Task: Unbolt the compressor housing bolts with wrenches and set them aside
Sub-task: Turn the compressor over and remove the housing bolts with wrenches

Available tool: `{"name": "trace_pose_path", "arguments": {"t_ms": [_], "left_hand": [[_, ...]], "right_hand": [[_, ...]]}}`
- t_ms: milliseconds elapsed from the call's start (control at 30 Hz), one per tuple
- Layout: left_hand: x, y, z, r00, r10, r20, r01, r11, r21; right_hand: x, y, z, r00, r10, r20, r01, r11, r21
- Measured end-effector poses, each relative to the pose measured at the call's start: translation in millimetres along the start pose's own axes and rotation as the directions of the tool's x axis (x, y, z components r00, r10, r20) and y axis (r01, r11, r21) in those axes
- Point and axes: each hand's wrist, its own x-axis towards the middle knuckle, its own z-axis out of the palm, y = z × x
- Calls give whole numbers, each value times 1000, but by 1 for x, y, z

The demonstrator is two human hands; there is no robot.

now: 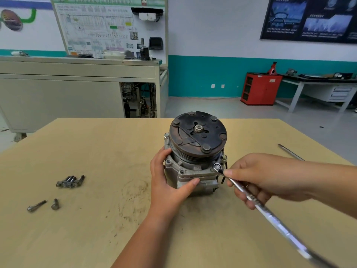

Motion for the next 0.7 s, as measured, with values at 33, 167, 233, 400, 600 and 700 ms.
{"name": "trace_pose_path", "arguments": {"t_ms": [33, 167, 233, 400, 600, 700], "left_hand": [[0, 0, 0, 1000, -3, 0, 3, 1000, -3], [-1, 2, 1, 1000, -14, 8, 14, 1000, 1], [-1, 2, 0, 1000, -25, 4, 25, 1000, 0], [-1, 2, 1, 999, -53, -1, 53, 999, -3], [-1, 2, 1, 999, -44, -8, 44, 999, -8], [-1, 1, 1, 999, -37, -4, 37, 999, 6]], "right_hand": [[0, -4, -9, 1000, -22, -22, 18, 983, -182], [9, -20, -42, 933, -359, -23, 162, 476, -865], [13, -23, -50, 914, -403, 43, 199, 353, -914], [-10, 17, -48, 989, -94, 114, 135, 894, -427], [-11, 48, 48, 938, -208, -275, 344, 624, 701], [2, 42, 82, 893, -175, -414, 448, 439, 779]]}}
